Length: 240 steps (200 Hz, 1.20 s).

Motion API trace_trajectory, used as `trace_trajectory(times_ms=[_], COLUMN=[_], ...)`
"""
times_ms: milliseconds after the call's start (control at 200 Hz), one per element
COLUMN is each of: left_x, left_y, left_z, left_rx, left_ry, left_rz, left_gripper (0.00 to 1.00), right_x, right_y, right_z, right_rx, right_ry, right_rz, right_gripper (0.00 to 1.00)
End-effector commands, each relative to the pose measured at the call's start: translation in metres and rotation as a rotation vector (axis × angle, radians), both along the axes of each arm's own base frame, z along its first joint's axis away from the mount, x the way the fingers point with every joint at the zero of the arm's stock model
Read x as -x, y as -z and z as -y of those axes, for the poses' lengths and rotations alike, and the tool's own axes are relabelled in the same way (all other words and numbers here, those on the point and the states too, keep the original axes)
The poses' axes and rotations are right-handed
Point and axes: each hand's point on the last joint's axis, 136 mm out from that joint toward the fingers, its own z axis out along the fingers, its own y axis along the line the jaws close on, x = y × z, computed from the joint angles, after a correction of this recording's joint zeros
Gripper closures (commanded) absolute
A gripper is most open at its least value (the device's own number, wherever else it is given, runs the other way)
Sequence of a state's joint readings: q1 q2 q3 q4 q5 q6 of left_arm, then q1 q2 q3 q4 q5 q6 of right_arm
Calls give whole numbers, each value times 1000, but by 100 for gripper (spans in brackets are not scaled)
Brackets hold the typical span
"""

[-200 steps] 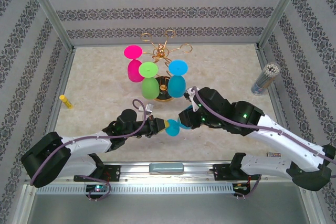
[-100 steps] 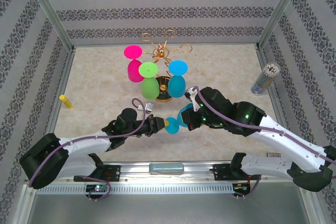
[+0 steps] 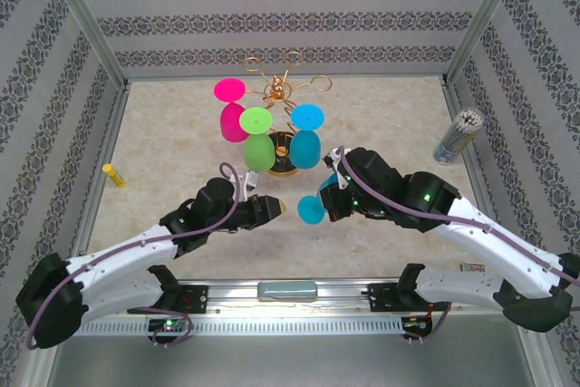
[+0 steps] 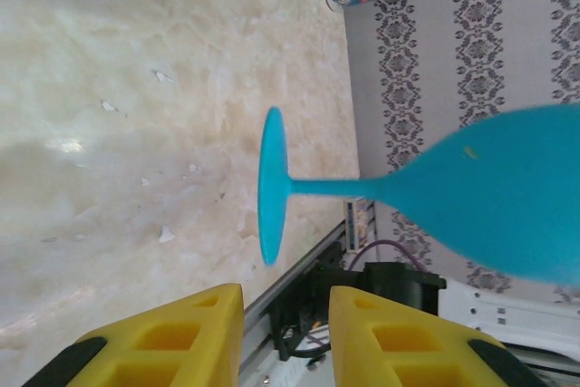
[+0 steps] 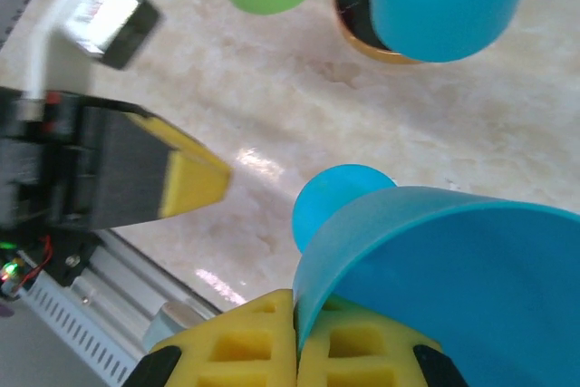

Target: Take the wine glass off the wine glass rack

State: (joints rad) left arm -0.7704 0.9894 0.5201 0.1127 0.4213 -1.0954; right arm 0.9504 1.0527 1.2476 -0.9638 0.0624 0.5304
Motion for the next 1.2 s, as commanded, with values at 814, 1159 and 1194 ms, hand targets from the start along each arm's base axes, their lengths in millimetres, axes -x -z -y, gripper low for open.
trace_trajectory(times_ms=[814,1159,1194], left_x=[6,5,5], left_y=[-38,-40,-40], left_z=[-92,-97,-97], left_rx=[-610,-626,-625], left_ry=[-4,-19,-21], left_rz=[227,250,252], left_gripper=[71,71,71], right_x=[-142,-168,-169], right_y=[47,66,67], right_z=[62,56,56], right_rx=[155,223,229], right_ry=[241,239,239], right_rz=[-6,-33,-34], right_gripper=[100,100,100])
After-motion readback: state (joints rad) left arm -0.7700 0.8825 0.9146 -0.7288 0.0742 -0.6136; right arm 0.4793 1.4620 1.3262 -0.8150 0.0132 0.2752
